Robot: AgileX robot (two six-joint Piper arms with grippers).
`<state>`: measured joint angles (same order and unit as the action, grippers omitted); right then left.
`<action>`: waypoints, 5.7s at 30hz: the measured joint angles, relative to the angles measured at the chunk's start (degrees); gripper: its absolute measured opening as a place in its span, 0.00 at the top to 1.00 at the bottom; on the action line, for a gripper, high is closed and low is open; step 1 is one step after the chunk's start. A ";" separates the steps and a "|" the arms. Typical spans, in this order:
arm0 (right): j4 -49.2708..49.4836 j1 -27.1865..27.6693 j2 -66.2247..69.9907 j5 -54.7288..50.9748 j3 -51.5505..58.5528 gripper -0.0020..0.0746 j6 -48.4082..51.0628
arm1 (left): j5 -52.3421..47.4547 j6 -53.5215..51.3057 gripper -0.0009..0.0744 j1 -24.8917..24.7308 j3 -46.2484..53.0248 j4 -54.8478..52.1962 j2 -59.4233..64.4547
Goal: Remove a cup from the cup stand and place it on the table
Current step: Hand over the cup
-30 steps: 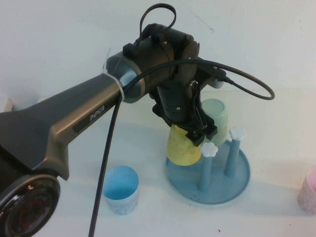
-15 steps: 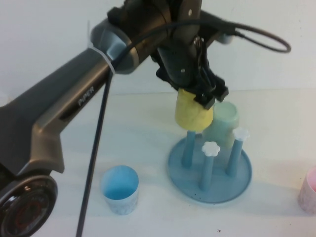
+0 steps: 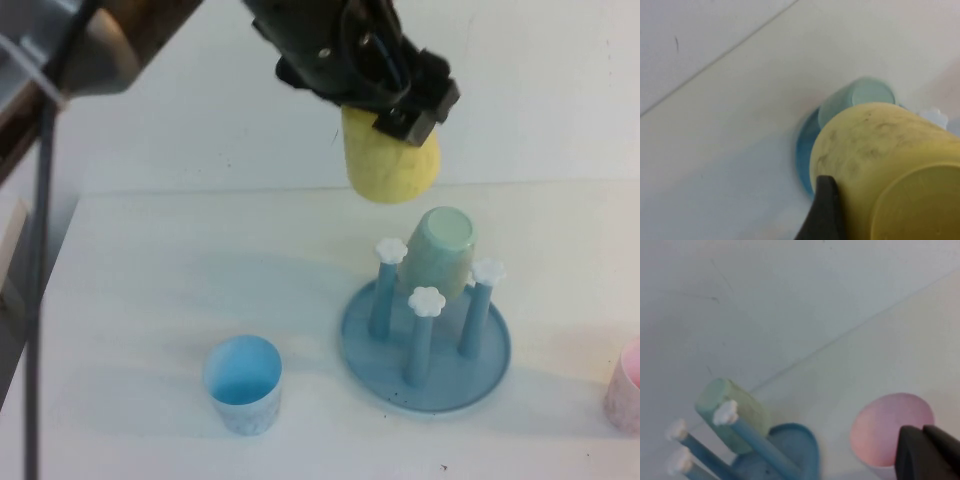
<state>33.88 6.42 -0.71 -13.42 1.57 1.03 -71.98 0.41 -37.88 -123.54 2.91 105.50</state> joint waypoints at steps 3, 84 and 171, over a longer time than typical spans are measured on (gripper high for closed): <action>4.46 0.00 0.00 0.90 0.00 0.98 -0.26 | 0.00 0.23 0.26 0.00 8.38 0.83 -4.14; 62.53 0.00 30.09 -41.95 -10.52 0.98 100.34 | 5.50 -15.61 0.26 19.92 68.07 92.83 -12.77; 63.14 -19.77 77.59 -45.65 -39.38 0.93 98.91 | 6.50 -18.25 0.26 19.92 67.95 94.03 -12.77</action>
<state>97.03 -13.34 76.88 -59.08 -37.81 99.94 -65.48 -17.85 -17.97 -55.59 96.94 92.73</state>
